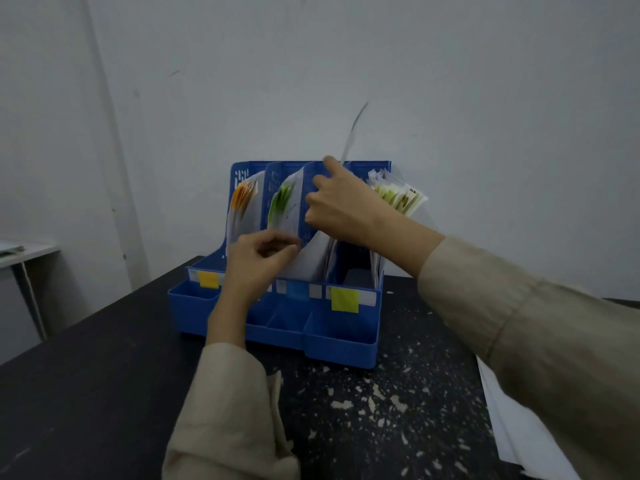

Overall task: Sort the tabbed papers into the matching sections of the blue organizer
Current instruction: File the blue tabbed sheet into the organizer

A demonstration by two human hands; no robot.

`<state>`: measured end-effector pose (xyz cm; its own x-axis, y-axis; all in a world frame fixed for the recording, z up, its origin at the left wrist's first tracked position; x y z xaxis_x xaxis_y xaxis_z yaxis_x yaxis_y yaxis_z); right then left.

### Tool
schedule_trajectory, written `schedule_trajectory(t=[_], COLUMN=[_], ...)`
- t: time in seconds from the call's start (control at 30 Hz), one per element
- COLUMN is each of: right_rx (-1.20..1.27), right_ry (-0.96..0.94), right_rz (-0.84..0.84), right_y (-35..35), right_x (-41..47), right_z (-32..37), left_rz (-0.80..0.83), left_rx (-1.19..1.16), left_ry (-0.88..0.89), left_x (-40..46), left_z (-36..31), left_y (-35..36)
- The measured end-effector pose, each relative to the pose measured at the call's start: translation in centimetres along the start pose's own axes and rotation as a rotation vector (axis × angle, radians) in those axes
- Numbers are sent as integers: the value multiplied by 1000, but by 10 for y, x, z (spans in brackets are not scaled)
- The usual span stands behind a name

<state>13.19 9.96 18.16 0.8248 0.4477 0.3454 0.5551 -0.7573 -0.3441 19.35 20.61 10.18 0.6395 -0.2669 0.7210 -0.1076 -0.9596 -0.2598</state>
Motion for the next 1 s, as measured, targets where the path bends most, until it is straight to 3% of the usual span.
schedule_trajectory(t=[0.17, 0.37, 0.53, 1.0], right_rx=[47, 68, 36, -59], right_ry=[-37, -65, -24, 7], right_rz=[69, 85, 87, 155], right_y=[10, 20, 17, 15], right_x=[-1, 1, 4, 9], right_z=[20, 35, 31, 37], left_rz=[-139, -177, -184, -214], left_rx=[-17, 128, 310, 364], left_ry=[-105, -227, -147, -118], left_x=[-11, -31, -34, -35], left_z=[26, 64, 74, 78], left_y=[-34, -36, -30, -26])
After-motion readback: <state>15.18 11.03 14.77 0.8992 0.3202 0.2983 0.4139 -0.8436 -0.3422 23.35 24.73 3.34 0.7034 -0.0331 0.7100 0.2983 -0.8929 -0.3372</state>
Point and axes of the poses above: each hand's wrist, its own x-axis towards the middle knuckle, its own y-axis out of the palm, z = x × y, the point moved 4 cm from there along x, towards the middle knuckle, and after that the axes turned 7 degrees about y, right-handed, at the moved point
